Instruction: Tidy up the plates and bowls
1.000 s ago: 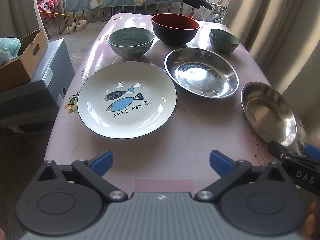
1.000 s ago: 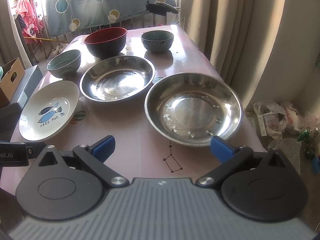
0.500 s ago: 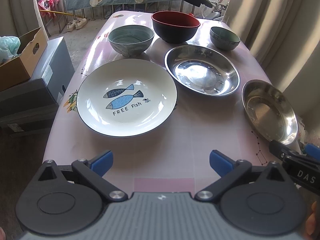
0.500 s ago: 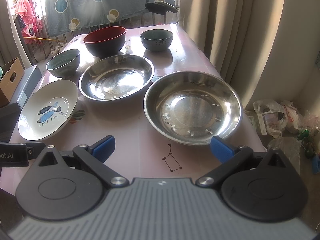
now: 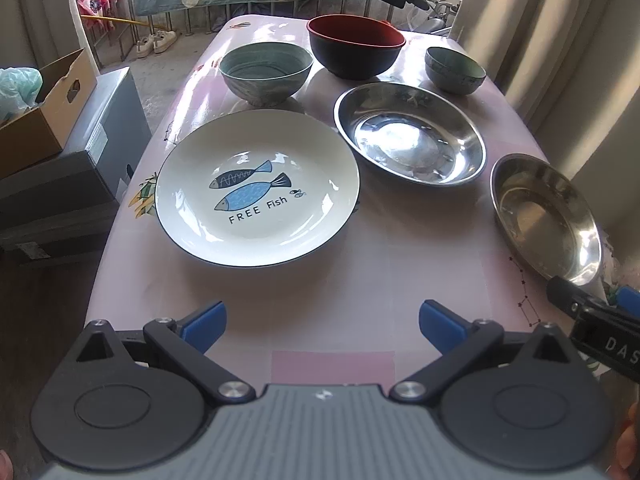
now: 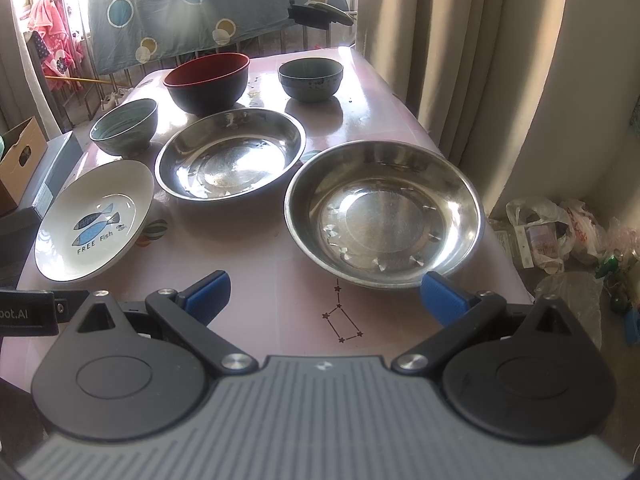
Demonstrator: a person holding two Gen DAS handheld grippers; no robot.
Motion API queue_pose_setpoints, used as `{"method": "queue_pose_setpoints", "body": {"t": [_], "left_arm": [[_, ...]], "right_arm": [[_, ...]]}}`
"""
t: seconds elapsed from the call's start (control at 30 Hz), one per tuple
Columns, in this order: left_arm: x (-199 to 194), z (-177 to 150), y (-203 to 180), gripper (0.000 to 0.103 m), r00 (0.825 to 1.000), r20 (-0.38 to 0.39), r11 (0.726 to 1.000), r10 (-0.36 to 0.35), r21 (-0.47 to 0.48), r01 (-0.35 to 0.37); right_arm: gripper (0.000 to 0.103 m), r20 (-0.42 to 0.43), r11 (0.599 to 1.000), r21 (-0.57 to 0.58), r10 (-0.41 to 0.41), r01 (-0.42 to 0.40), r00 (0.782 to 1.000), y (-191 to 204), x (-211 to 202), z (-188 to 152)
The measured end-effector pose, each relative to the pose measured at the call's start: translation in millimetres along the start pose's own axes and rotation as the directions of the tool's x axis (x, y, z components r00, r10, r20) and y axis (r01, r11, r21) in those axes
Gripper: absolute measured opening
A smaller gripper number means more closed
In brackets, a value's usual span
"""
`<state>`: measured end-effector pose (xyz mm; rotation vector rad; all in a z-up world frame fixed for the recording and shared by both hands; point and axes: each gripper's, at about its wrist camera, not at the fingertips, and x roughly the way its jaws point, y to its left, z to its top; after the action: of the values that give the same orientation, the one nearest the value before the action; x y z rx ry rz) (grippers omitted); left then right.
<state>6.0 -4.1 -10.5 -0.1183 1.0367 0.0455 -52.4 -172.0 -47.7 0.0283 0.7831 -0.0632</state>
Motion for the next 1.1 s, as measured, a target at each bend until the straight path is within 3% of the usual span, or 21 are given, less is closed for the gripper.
{"method": "queue_pose_setpoints", "body": {"t": [0.27, 0.57, 0.87, 1.1], "left_arm": [[2, 3, 7, 0.103, 1.0, 0.008, 1.0, 0.019, -0.006, -0.019], [9, 5, 30, 0.103, 0.998, 0.014, 0.997, 0.068, -0.032, -0.068], [17, 15, 73, 0.103, 0.989, 0.046, 0.986, 0.137, -0.102, -0.132], [26, 25, 101, 0.103, 0.99, 0.069, 0.982, 0.12, -0.157, -0.108]], "right_arm": [[0.102, 0.026, 1.0, -0.008, -0.02, 0.02, 0.999, 0, -1, 2], [0.102, 0.116, 0.999, -0.036, 0.001, 0.003, 0.993, 5, -4, 9], [0.102, 0.123, 0.977, -0.011, 0.214, -0.214, 0.969, 23, 14, 25], [0.102, 0.098, 0.949, -0.002, 0.314, -0.316, 0.944, 47, 35, 36]]}}
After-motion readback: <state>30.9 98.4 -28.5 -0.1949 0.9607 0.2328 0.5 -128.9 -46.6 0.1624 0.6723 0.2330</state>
